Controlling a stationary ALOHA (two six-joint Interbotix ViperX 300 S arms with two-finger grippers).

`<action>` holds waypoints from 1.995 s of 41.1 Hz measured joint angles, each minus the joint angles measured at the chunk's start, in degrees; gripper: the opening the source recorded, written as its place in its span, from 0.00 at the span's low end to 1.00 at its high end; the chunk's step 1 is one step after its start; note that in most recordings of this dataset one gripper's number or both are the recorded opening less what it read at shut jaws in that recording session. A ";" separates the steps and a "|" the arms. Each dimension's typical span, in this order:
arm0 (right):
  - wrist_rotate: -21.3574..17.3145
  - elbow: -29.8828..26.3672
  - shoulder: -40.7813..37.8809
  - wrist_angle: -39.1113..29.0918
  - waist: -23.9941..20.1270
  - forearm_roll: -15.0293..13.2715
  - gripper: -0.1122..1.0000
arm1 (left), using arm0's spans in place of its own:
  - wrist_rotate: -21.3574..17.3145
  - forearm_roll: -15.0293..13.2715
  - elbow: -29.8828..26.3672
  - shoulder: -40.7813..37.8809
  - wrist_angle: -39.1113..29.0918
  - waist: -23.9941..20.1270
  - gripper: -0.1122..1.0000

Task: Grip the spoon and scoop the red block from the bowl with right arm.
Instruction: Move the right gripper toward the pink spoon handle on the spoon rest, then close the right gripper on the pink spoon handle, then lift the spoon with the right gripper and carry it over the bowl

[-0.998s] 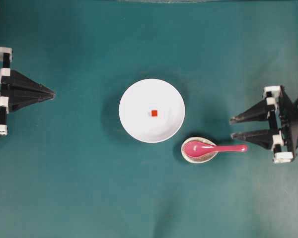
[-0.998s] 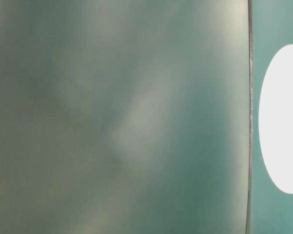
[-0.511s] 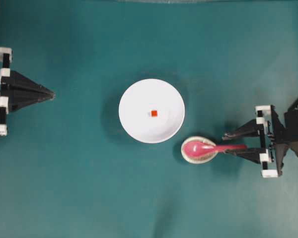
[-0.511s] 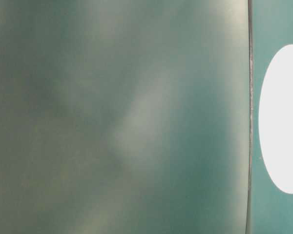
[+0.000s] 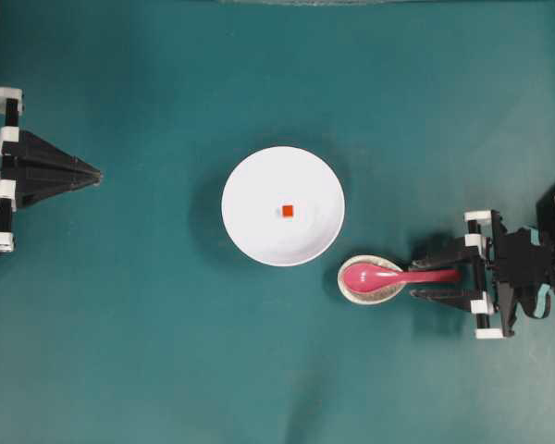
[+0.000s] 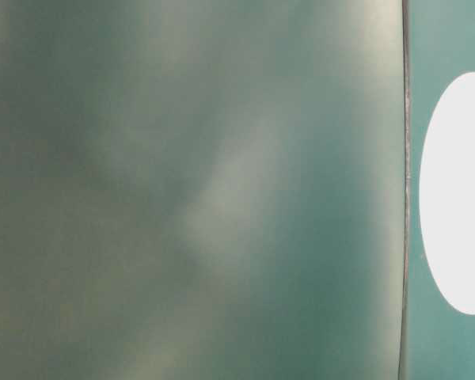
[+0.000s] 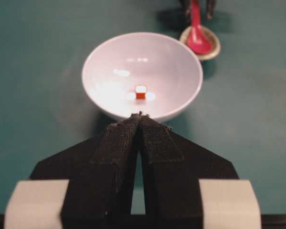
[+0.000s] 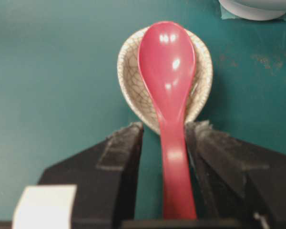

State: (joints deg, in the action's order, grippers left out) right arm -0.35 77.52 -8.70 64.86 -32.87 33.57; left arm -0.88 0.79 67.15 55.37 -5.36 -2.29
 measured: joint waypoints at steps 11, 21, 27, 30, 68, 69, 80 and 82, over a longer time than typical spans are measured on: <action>0.88 0.18 -0.53 0.09 0.00 0.00 0.53 | 0.09 0.18 0.00 0.00 -0.09 -0.09 0.10; 1.41 0.09 -0.79 0.18 0.09 0.00 0.53 | 0.00 0.18 0.00 0.00 0.00 0.00 0.10; 1.41 -0.18 -0.79 0.09 0.00 0.00 0.53 | 0.00 0.18 0.00 0.00 0.00 -0.09 0.10; 1.41 -0.26 -0.97 0.00 0.00 0.09 0.53 | 0.00 0.18 0.00 0.00 -0.09 0.00 0.10; 1.41 -0.35 -1.23 -0.79 0.00 0.70 0.32 | 0.00 0.18 0.00 0.00 -0.09 -0.09 0.10; 1.41 -0.35 -1.05 -0.88 0.00 0.70 0.32 | 0.00 0.18 0.00 0.00 -0.09 0.00 0.10; 3.25 -0.09 6.94 -3.16 1.14 0.62 0.32 | 0.09 0.18 0.00 0.00 -0.18 0.00 0.10; 4.39 -0.18 9.40 -4.83 2.37 0.70 0.32 | 0.00 0.18 0.00 0.00 -0.18 0.00 0.10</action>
State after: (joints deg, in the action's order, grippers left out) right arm 4.04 77.34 0.70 60.03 -30.50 34.28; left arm -0.88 0.97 67.15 55.37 -5.54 -2.29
